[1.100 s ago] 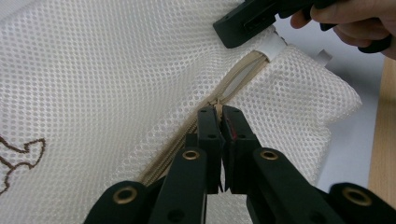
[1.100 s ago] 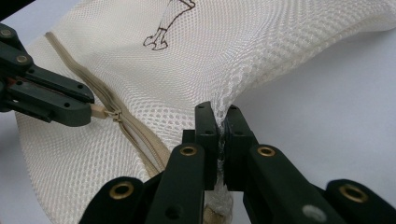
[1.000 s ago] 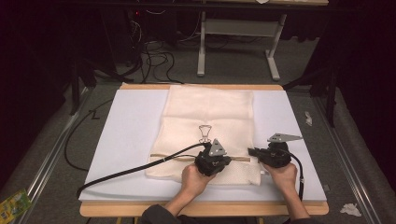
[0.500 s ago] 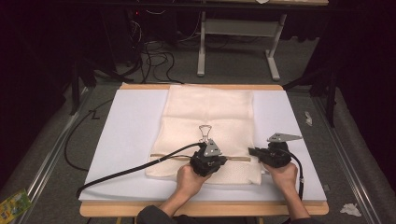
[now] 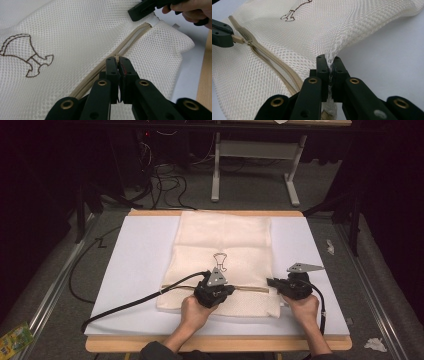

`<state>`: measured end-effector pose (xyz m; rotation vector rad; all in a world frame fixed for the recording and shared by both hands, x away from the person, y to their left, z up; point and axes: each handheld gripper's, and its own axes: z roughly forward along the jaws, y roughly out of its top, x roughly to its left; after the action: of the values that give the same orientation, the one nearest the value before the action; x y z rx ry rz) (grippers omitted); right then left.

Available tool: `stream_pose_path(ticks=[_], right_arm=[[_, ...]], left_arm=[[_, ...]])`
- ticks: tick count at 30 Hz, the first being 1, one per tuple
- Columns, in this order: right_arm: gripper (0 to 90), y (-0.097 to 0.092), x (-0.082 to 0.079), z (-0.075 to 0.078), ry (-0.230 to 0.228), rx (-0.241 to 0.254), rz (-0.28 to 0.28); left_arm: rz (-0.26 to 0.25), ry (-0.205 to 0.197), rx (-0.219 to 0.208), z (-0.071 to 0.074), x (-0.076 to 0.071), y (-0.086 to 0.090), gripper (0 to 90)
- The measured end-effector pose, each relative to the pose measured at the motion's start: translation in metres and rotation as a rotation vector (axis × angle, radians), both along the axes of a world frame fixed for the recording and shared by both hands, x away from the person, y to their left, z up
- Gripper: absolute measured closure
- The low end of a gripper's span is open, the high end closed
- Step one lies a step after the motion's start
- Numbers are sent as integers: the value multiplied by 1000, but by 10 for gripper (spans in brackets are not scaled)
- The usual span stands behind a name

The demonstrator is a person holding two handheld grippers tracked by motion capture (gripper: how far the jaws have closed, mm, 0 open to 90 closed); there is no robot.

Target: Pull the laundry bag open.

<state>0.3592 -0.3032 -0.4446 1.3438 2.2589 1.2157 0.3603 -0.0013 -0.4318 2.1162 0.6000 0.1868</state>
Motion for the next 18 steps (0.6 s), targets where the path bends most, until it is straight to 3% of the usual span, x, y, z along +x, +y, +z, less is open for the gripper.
stream_pose_path(ticks=[18], right_arm=[[882, 1, 1, 0, -6, -10, -9]], left_arm=[[33, -12, -23, 4, -3, 25, 871]])
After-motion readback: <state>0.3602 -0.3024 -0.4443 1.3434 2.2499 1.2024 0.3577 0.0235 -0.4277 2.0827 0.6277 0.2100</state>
